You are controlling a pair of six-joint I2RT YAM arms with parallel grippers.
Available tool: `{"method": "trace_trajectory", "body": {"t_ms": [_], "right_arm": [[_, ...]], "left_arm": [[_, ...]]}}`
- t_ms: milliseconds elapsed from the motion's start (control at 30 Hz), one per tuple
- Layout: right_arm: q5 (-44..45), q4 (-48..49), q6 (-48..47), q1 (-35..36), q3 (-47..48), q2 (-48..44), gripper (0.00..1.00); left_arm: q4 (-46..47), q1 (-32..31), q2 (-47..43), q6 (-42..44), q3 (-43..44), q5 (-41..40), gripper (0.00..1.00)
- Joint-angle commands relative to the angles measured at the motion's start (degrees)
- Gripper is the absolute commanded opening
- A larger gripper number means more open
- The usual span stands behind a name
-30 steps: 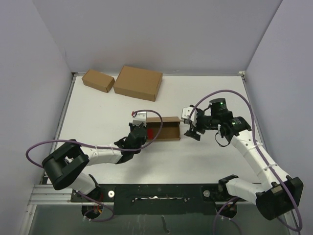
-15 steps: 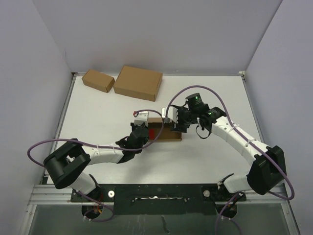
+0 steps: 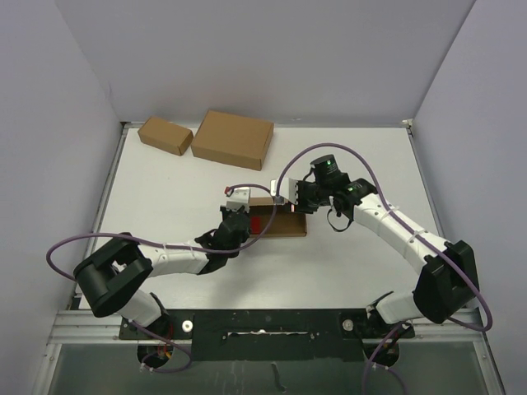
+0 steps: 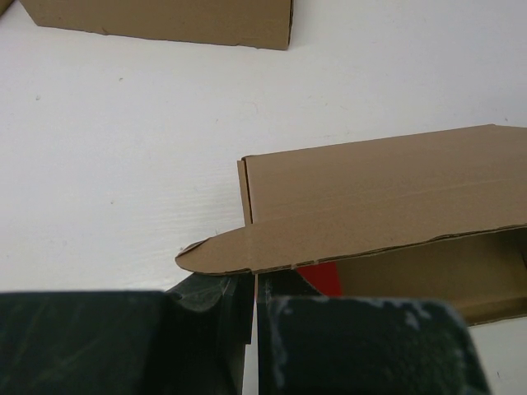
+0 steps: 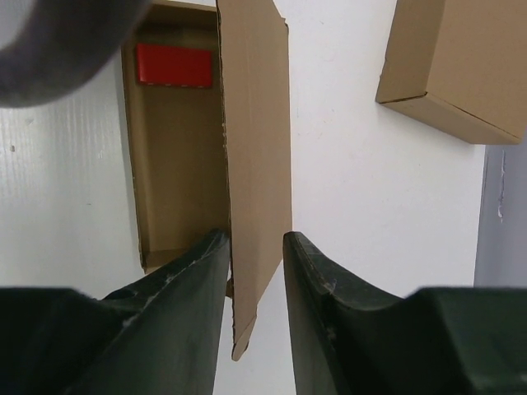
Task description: Fold the paper box
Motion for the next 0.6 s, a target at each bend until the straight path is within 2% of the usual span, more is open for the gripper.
{"method": "trace_trajectory", "body": {"t_ms": [0, 100, 367, 567], "right_arm": [[0.86, 2.80, -1.07, 0.38, 0.19, 0.20, 0.32], [1.04, 3.06, -1.08, 0.40, -0.17, 0.21, 0.27], [-0.04, 2.93, -1.75, 0.38, -1.46, -0.96, 0.00], [-0.65, 3.18, -2.30, 0.38, -3.18, -2.19, 0.00]], "left_arm": [[0.41, -0.49, 1.20, -0.80, 2.12, 1.42, 0.00], [0.42, -0.49, 1.23, -0.81, 2.12, 1.52, 0.00], [0.44, -0.49, 0.96, -0.81, 1.95, 1.69, 0.00], [0.35, -0.49, -0.08, -1.09, 1.46, 1.95, 0.00]]}}
